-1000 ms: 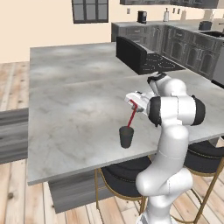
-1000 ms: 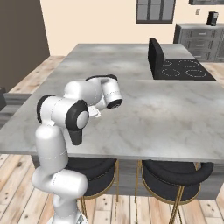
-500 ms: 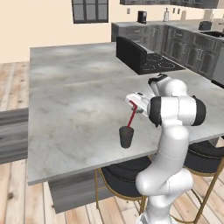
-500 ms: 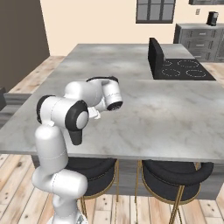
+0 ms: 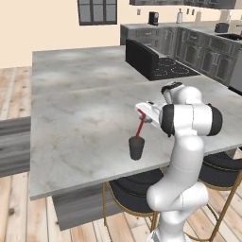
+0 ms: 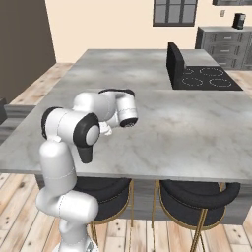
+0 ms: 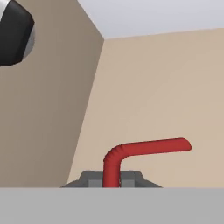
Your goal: Take a straw from the drawer in front and place it inside the glass cup on the dining counter.
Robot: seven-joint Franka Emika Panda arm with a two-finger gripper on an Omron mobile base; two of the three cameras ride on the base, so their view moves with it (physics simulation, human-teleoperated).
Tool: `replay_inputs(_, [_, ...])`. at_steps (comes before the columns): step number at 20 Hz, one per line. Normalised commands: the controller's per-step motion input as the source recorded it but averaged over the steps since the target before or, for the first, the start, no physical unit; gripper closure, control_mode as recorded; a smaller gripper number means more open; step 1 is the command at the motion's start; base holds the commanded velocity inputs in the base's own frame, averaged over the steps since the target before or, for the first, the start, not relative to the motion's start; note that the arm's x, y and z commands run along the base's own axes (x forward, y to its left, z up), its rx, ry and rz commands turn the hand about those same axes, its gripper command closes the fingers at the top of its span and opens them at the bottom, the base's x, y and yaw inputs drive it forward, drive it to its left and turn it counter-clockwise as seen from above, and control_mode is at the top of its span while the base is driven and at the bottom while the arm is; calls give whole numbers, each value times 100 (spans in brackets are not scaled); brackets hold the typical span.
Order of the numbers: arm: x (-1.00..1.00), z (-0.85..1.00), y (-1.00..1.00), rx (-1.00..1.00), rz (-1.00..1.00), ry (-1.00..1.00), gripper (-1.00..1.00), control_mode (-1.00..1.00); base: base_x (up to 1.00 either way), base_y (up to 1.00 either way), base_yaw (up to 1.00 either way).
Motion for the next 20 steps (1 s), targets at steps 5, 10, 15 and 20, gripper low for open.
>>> replay_inputs(5, [37,-5,1,-2,-6,7,100,-100,0,0,0])
replay_inputs(10, [21,-12,0,-3,-7,10,100,-100,0,0,0])
replay_inputs(15, [0,-26,1,-6,-5,6,100,-100,0,0,0])
replay_inputs(20, [8,-24,4,-5,-4,4,100,-100,0,0,0])
